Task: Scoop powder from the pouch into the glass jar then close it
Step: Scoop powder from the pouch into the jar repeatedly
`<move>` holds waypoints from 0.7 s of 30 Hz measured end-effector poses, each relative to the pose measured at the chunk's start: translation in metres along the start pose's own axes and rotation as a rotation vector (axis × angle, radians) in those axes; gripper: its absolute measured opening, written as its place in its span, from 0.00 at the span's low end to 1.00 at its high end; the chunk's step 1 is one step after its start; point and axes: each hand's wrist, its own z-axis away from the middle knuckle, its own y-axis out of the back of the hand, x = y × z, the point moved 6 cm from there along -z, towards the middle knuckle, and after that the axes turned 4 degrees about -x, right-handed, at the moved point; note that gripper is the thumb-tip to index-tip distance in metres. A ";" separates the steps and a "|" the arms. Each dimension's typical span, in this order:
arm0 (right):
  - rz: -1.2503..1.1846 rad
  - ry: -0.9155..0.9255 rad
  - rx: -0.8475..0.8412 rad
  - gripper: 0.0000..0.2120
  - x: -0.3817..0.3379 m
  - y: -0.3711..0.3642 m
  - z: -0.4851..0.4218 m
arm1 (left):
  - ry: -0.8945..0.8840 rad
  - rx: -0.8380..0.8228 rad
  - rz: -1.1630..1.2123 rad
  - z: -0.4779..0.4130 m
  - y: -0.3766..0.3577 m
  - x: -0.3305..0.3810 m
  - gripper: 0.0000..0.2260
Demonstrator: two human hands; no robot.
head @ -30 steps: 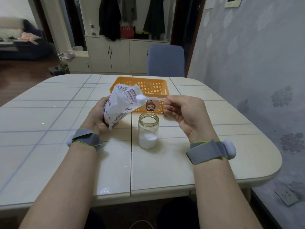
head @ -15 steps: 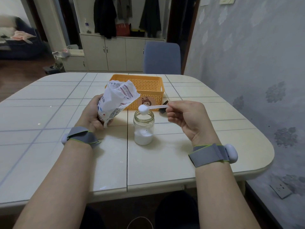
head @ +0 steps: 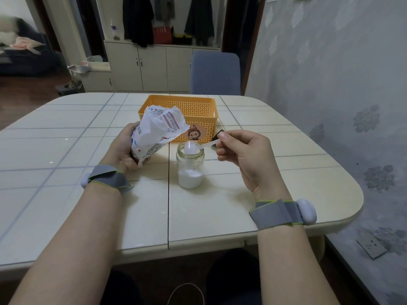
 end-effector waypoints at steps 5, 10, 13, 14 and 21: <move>0.027 0.062 -0.002 0.03 -0.001 0.001 0.004 | -0.007 -0.030 0.017 0.002 -0.004 0.000 0.25; 0.099 0.089 0.004 0.04 0.000 -0.005 0.004 | -0.007 -0.017 0.008 0.004 -0.001 0.001 0.22; 0.066 0.111 0.020 0.03 -0.005 -0.004 0.002 | 0.002 -0.012 0.012 0.005 0.000 0.001 0.20; 0.046 0.124 0.028 0.04 -0.009 -0.004 0.001 | 0.007 -0.018 0.012 0.005 -0.001 0.000 0.19; 0.034 0.216 -0.004 0.04 -0.042 -0.030 -0.014 | 0.051 -0.031 -0.004 0.005 -0.001 -0.002 0.18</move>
